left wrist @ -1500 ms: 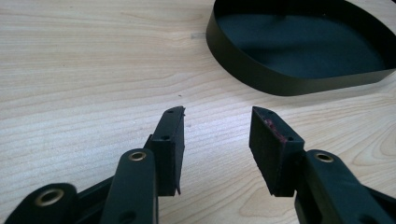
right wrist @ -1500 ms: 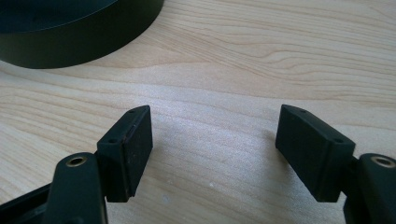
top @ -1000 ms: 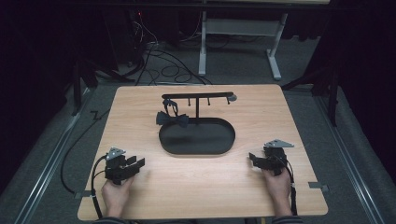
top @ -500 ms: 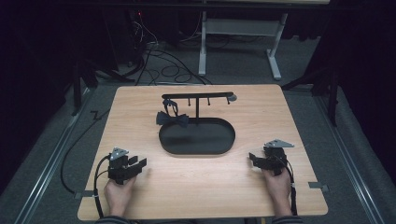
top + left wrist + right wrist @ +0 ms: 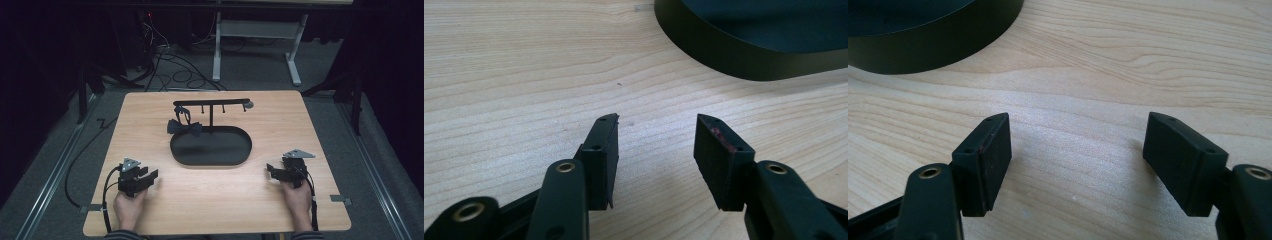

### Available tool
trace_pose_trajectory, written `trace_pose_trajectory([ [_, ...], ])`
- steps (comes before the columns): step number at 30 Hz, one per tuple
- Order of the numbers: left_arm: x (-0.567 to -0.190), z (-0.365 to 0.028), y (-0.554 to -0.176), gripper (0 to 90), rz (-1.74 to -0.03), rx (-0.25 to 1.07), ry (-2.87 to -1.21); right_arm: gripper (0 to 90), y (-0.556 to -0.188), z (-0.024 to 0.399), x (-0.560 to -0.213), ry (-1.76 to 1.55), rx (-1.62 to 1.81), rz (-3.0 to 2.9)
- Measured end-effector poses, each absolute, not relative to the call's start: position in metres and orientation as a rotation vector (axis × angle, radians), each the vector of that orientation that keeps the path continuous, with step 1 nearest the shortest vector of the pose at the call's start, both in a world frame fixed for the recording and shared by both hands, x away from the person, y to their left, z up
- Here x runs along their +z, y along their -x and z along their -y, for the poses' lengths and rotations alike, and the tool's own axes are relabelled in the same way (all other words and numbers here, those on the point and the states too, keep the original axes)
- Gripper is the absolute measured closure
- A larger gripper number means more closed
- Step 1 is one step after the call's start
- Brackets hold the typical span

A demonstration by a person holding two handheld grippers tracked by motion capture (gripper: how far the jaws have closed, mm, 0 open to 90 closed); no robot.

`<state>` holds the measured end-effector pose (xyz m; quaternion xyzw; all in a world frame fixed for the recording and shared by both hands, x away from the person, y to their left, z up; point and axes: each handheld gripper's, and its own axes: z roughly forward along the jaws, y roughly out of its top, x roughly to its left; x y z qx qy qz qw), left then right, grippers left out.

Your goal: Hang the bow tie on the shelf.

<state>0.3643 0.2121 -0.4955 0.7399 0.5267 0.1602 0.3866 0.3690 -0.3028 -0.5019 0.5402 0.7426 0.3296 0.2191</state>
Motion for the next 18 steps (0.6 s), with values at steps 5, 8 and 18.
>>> trace_pose_trajectory([
  [5, -0.498, -0.209, -0.366, 52.7, -1.344, 0.410, -1.894, 28.6, -0.369, 0.303, -0.502, -1.495, 0.913, -2.055],
  [8, -0.500, -0.207, -0.367, 52.1, -1.344, 0.421, -1.913, 28.6, -0.369, 0.303, -0.502, -1.494, 0.914, -2.055],
  [18, -0.507, -0.202, -0.365, 48.1, -1.314, 0.488, -1.904, 28.6, -0.369, 0.303, -0.502, -1.495, 0.910, -2.054],
])
